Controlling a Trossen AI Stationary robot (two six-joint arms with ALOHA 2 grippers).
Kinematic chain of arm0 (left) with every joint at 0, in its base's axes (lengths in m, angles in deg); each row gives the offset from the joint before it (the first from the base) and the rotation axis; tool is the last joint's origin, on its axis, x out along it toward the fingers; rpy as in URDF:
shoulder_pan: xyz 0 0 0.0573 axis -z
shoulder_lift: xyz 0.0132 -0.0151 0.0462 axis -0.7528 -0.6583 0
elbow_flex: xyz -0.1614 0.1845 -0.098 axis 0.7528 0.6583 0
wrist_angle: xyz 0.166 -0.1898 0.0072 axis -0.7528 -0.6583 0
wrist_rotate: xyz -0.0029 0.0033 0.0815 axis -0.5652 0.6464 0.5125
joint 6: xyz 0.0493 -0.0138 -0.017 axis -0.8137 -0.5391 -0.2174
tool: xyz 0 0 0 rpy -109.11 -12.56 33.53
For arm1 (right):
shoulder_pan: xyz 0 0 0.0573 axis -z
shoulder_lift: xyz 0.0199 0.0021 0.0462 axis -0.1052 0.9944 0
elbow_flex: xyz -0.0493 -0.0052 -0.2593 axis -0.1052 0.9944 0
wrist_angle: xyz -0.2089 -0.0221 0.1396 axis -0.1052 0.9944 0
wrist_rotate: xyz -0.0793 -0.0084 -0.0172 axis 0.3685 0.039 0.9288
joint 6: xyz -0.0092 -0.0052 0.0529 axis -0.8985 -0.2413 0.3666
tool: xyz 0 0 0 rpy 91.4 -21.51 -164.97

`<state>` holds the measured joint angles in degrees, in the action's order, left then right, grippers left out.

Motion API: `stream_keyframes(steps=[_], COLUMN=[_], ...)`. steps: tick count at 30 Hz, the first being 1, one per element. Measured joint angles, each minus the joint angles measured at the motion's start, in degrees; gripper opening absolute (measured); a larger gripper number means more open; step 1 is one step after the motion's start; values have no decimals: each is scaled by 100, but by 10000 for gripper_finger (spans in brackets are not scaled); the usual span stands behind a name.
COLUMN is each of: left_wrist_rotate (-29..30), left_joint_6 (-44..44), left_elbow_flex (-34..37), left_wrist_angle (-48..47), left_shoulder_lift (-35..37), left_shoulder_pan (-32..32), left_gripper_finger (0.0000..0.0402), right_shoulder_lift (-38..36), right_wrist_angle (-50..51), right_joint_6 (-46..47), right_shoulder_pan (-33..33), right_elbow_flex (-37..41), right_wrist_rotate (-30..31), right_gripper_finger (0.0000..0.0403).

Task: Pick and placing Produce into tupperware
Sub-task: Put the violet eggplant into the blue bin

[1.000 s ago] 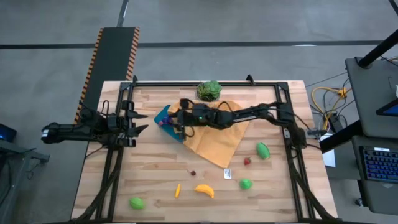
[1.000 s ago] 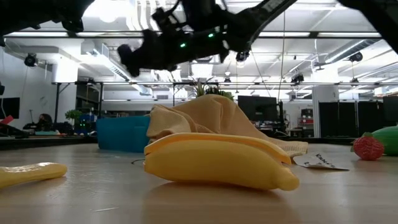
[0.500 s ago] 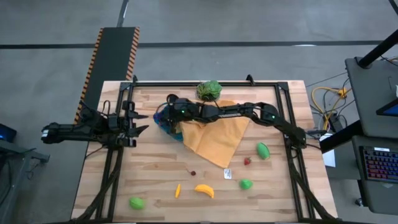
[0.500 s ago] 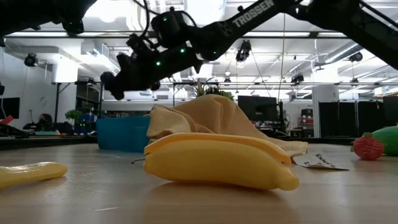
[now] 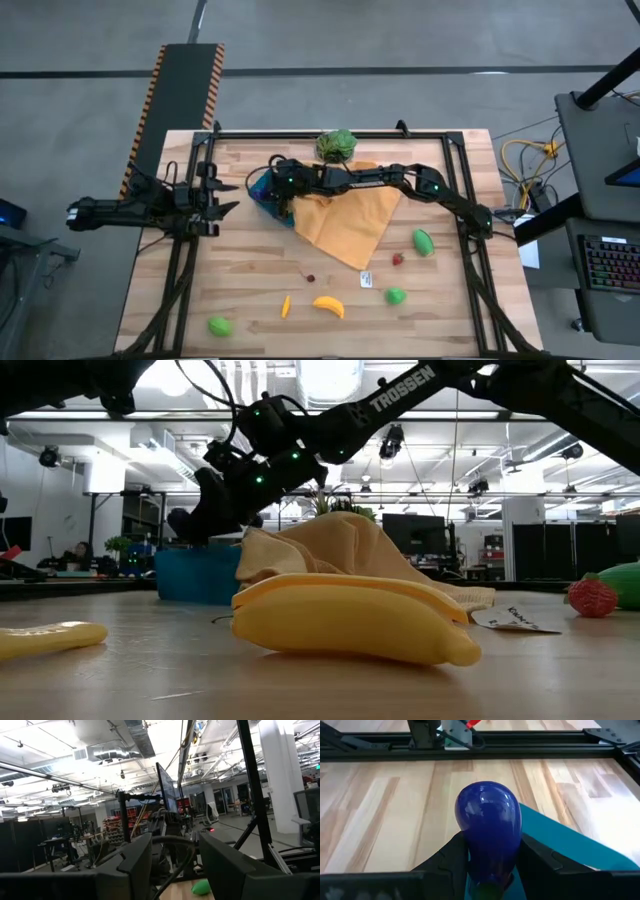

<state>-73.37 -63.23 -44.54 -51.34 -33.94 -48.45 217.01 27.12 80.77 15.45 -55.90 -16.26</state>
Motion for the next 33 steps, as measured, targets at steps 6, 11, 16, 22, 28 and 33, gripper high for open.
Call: stream_keyframes(steps=[6, 11, 16, 22, 28, 33], left_wrist_rotate=[1, 1, 0, -1, -1, -1], left_joint_6=[0, 0, 0, 0, 0, 0], left_elbow_flex=[0, 0, 0, 0, 0, 0], left_wrist_angle=[5, 2, 1, 1, 1, 1], left_shoulder_lift=[-4, -4, -4, -5, -6, -4], left_shoulder_pan=[0, 0, 0, 0, 1, 2], left_gripper_finger=[151, 151, 151, 151, 151, 151], right_shoulder_lift=[2, 2, 2, 2, 2, 2], right_wrist_angle=[6, 10, 10, 6, 3, -1], right_joint_6=[2, 2, 2, 2, 2, 2], right_shoulder_pan=[0, 0, 0, 0, -2, -2], right_elbow_flex=[25, 25, 28, 28, 28, 30], right_wrist_rotate=[-2, -2, -4, -7, -34, -175], right_gripper_finger=[132, 132, 139, 161, 164, 161])
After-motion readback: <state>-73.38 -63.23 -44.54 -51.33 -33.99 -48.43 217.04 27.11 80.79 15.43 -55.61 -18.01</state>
